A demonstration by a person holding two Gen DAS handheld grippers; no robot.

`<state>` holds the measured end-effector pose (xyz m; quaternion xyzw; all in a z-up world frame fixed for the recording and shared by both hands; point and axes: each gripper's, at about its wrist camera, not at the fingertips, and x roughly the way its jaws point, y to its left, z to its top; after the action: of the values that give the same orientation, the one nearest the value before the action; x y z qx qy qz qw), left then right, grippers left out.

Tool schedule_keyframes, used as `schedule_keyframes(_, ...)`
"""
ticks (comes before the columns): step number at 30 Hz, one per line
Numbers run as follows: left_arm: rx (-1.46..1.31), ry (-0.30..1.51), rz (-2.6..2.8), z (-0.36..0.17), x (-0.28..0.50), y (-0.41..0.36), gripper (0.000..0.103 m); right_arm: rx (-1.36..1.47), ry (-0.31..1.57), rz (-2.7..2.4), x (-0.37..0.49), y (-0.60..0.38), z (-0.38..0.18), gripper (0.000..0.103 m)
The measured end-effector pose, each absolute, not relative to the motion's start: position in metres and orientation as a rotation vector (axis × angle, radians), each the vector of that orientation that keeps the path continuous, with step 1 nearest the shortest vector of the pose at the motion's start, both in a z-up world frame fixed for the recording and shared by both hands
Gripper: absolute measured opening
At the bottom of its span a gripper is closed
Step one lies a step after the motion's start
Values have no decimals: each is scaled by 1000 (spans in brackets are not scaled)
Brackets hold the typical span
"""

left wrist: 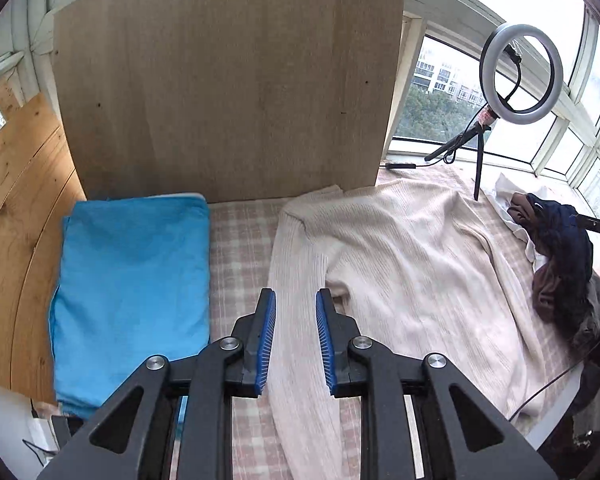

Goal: Fold clothes

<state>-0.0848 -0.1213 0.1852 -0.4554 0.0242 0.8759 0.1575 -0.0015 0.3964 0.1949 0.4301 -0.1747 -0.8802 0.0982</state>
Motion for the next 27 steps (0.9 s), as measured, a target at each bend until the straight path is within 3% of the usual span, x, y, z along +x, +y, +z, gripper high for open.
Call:
schedule_keyframes(2,-1338,47,2508,182,-48,-133,26,1283,-626,-2593,44,400,192,52)
schedule_keyframes(3,-1361,26,2503,176,-32,-136,35,1309,-640,-2602,64,396,184,60)
schedule_keyframes(4,-1391,-13,2481,167,-19,-135,40,1340,-647,-2613,82,391,174,61)
schedule_keyframes(10,-1652,8,2347,77,35,-101,39,1653,-695,-2509,131,338,81,61)
schedule_keyframes(14,-1659,-144,2203,55,61,-75,40,1760,-587,-2443,140,300,45,61)
schedule_keyframes(17,-1636,21,2195,48,75,-46,41,1827,-467,-2449,142,284,34,61)
schedule_keyframes(19,-1630,7,2165,44,78,-38,41,1811,-469,-2439,145,282,30,61)
schedule_keyframes(20,-1632,0,2159,42,77,-36,41,1800,-473,-2434,147,281,27,54)
schedule_keyframes(21,-1634,-6,2154,41,76,-33,41,1789,-477,-2428,148,280,25,16)
schedule_keyframes(22,-1636,-13,2149,39,75,-31,41,1770,-499,-2439,150,285,30,6)
schedule_keyframes(25,-1597,0,2169,51,77,-29,40,1706,-579,-2477,154,303,50,4)
schedule_keyframes(27,-1571,21,2190,58,79,-31,40,1617,-516,-2697,163,335,88,4)
